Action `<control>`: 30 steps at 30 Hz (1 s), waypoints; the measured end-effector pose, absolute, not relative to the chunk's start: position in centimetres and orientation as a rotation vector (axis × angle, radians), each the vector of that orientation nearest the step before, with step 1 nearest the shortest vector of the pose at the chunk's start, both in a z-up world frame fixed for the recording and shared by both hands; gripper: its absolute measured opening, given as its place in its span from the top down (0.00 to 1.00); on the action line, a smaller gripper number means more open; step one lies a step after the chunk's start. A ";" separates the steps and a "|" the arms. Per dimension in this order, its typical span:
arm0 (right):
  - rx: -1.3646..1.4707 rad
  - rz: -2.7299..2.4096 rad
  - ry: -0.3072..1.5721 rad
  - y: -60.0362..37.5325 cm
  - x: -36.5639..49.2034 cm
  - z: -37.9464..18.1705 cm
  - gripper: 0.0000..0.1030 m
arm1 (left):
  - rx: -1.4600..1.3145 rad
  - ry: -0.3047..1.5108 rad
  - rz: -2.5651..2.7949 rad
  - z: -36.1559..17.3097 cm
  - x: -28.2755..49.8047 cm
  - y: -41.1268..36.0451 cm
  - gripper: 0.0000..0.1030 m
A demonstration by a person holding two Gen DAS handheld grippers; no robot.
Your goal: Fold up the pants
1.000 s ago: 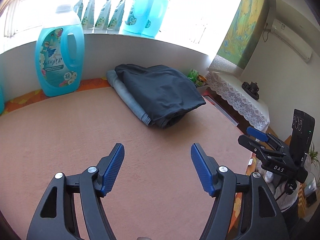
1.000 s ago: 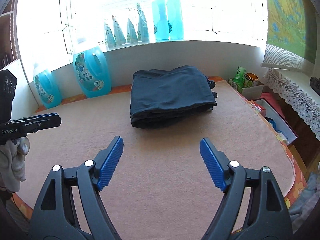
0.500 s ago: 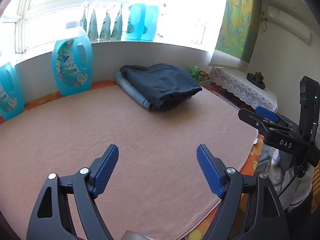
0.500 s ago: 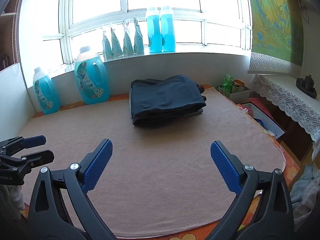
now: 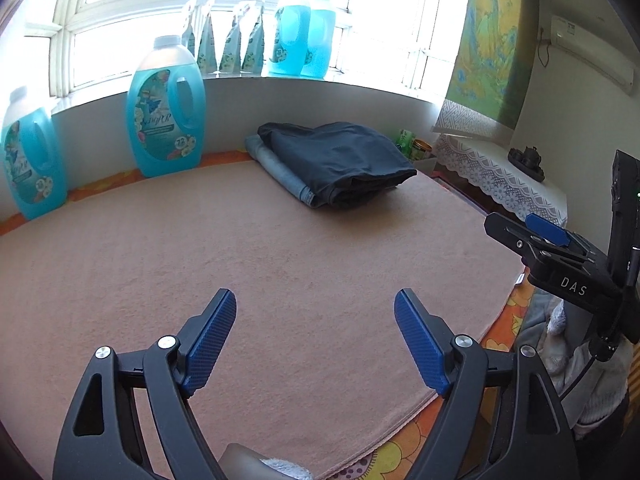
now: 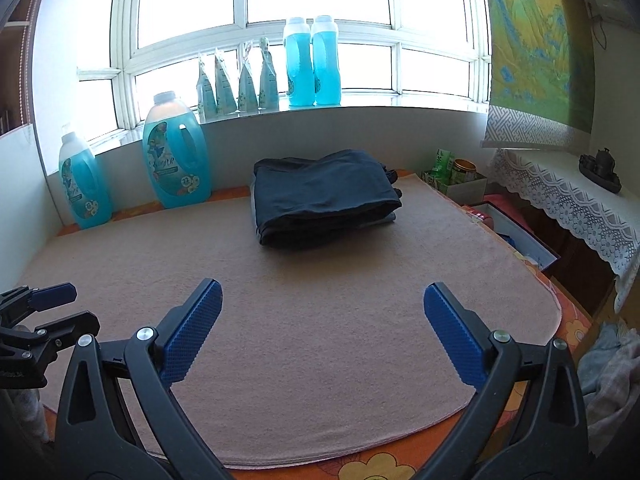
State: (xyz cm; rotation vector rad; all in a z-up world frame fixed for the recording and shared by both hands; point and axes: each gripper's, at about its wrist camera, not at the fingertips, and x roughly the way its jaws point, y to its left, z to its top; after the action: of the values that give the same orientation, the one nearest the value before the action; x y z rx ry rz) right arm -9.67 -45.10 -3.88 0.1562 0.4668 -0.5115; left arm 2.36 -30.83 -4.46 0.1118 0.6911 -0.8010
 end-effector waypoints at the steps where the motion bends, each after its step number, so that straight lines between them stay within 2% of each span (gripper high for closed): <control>1: 0.159 -0.511 0.466 -45.2 -9.7 -3.9 0.00 | 0.111 0.691 -0.801 -4.5 2.3 -30.8 0.21; 30: 0.151 -0.502 0.482 -44.8 -9.2 -4.3 0.00 | 0.103 0.649 -0.753 -4.3 2.1 -30.2 0.21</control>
State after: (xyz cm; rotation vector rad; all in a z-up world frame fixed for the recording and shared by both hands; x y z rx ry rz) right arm -9.20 -44.82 -4.27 0.1512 0.4823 -0.5016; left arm 2.08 -30.19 -4.35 0.1028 0.6491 -0.7535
